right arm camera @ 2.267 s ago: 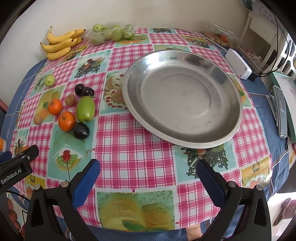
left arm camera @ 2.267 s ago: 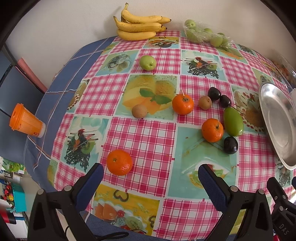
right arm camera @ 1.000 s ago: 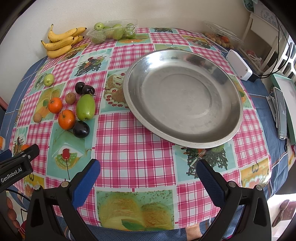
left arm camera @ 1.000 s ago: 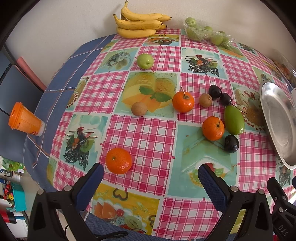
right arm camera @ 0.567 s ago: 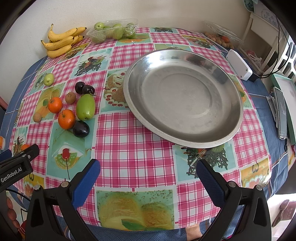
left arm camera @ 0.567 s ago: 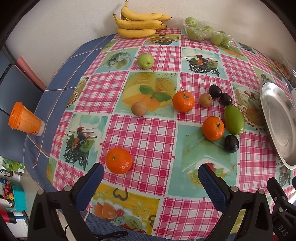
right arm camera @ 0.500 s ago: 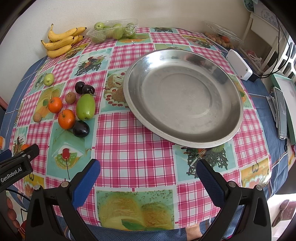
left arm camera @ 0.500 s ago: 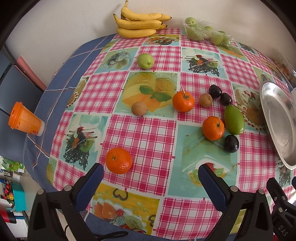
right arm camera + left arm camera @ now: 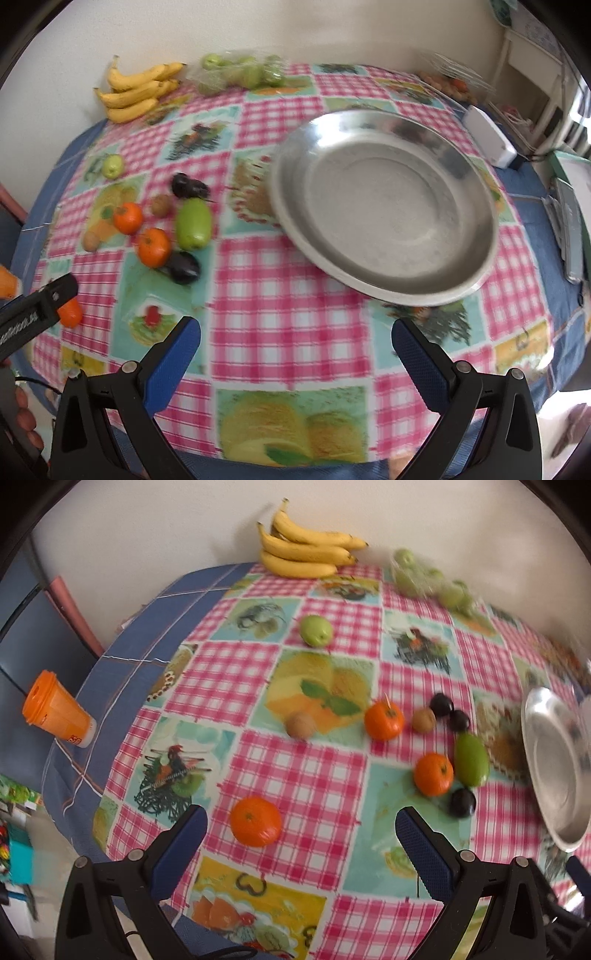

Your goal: Organize fruits

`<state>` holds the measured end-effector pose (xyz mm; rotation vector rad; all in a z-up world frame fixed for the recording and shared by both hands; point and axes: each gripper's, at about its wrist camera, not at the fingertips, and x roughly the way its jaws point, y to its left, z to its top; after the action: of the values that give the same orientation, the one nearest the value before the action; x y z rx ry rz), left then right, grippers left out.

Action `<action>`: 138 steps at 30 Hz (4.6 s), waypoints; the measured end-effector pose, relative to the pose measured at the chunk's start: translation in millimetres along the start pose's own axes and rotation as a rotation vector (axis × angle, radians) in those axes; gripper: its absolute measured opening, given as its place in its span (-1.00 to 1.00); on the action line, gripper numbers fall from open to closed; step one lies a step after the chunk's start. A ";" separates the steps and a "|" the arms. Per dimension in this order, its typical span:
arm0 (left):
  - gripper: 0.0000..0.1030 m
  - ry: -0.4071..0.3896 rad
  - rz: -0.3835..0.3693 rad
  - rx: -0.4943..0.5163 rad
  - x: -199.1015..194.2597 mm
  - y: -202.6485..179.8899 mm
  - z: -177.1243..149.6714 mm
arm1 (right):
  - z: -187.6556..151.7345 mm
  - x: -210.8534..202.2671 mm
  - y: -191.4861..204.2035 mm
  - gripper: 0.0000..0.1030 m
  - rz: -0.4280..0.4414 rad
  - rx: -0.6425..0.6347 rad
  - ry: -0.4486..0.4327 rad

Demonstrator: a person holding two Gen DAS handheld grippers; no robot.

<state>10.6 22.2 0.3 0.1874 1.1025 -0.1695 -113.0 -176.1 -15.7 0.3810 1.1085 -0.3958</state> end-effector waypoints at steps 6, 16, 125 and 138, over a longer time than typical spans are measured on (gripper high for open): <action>1.00 0.023 -0.062 -0.075 9.4 20.1 6.9 | 2.0 6.1 37.6 1.00 0.074 -0.063 0.001; 1.00 0.069 -0.088 -0.148 28.1 44.9 8.7 | 11.5 22.7 56.4 1.00 0.101 -0.035 0.001; -0.18 0.010 -0.312 0.198 -3.4 -176.8 54.1 | 57.7 32.3 -111.3 -0.40 0.055 0.423 -0.001; -0.18 0.029 -0.351 0.256 19.9 -228.8 47.7 | 60.3 52.7 -133.0 -0.40 0.014 0.448 0.023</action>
<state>8.5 -212.1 -11.7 0.2242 1.1348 -0.6254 -110.2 -326.9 -53.0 0.7881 1.0347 -0.6305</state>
